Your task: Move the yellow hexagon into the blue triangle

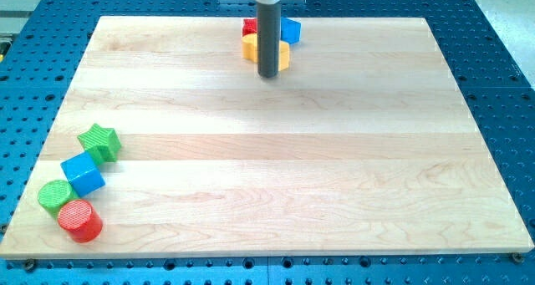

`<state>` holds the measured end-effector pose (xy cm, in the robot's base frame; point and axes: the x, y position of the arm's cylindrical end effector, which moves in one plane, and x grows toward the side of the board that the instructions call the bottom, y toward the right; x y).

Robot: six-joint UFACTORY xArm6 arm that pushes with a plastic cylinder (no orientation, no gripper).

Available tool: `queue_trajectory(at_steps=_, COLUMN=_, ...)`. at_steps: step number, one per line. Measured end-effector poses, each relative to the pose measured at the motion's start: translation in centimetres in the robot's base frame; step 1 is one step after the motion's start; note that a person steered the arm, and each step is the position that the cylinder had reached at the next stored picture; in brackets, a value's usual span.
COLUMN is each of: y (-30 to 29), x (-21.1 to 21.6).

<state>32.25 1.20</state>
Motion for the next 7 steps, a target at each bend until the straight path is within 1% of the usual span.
queue_trajectory(at_steps=1, y=0.9, x=-0.1)
queue_trajectory(at_steps=2, y=1.1, x=-2.6)
queue_trajectory(at_steps=3, y=2.5, x=-3.6)
queue_trajectory(at_steps=7, y=3.2, x=-4.2)
